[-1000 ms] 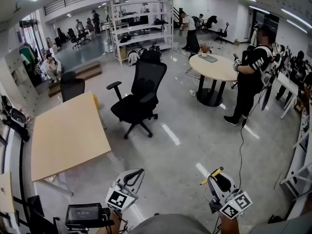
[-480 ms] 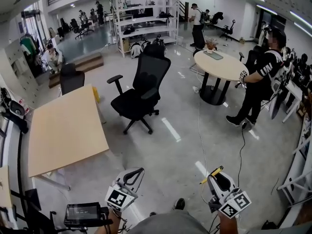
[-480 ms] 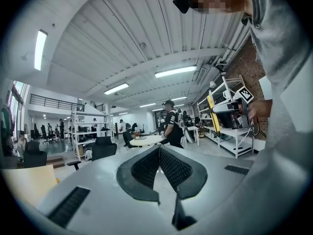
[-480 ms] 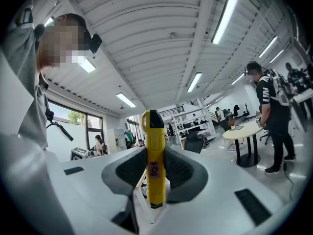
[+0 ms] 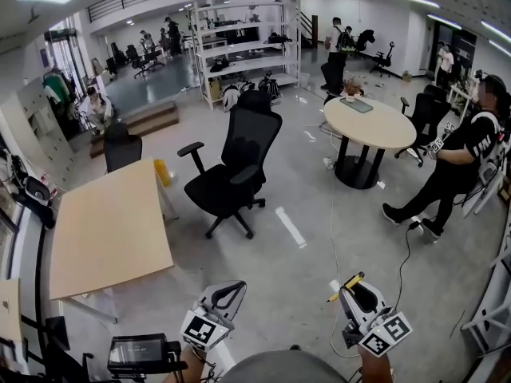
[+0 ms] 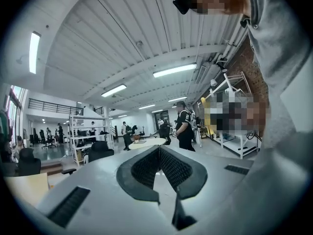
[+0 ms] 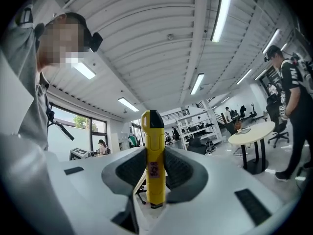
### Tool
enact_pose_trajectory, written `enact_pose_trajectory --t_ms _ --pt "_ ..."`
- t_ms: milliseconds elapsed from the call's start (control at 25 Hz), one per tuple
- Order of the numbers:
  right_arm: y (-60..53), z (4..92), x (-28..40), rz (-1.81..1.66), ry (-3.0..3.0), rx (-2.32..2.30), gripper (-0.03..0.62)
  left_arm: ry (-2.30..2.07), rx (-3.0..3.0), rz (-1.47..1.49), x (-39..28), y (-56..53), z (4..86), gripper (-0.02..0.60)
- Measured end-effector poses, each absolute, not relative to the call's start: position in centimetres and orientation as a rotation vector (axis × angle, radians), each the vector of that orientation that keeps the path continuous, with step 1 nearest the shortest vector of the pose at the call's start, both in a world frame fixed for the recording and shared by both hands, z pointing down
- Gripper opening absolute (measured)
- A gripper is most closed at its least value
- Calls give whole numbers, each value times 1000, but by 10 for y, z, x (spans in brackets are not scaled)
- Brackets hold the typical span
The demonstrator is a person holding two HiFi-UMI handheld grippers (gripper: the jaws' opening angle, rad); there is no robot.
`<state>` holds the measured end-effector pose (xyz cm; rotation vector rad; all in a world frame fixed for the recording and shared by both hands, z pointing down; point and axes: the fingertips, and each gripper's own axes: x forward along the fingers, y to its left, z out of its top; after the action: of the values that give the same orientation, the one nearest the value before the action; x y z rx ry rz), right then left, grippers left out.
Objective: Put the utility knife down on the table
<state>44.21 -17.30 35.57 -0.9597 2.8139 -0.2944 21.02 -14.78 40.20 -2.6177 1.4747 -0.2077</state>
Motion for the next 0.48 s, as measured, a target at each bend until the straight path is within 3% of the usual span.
enact_pose_trajectory --t_ms 480 --pt "-257 374 466 -349 2856 -863 117 1583 -2583 -251 234 -213 412 5"
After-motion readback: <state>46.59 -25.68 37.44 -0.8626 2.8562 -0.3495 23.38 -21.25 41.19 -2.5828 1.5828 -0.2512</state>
